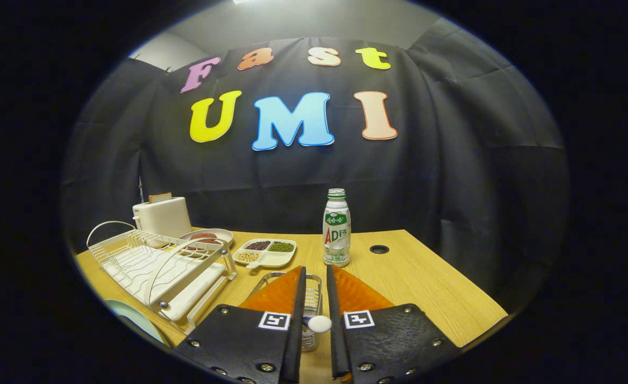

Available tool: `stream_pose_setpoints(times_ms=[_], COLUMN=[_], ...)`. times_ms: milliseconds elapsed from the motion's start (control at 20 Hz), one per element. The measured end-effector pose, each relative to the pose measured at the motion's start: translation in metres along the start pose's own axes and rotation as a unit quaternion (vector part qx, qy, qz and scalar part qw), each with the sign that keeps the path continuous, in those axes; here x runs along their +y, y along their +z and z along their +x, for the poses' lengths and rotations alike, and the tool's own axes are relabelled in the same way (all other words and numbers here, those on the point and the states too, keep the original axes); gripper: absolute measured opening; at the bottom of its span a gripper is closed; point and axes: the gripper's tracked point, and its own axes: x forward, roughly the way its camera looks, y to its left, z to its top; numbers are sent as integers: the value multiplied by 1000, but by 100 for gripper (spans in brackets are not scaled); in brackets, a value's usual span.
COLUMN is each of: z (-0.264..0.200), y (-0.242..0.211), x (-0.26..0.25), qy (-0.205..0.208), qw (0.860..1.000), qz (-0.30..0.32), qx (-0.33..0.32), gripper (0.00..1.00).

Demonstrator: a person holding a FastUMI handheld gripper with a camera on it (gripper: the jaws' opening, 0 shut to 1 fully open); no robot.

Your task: Take the plate from the dish rack, then take the spoon from the basket and place it into the plate.

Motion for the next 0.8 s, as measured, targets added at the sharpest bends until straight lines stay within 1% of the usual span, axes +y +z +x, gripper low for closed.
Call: stream_pose_setpoints(times_ms=[50, 100, 150, 200, 250, 500, 800], z=[2, 0, -1, -2, -3, -11, -37], y=[4, 0, 3, 6, 11, 42, 89], x=[4, 6, 8, 7, 10, 13, 24], qy=[5, 10, 16, 12, 15, 6, 5], qw=[1000, 1000, 1000, 1000, 1000, 1000, 1000], qz=[8, 6, 2, -4, -12, -21, -24], qx=[-2, 4, 6, 5, 8, 8, 14], gripper=[22, 15, 15, 15, 10, 10, 10])
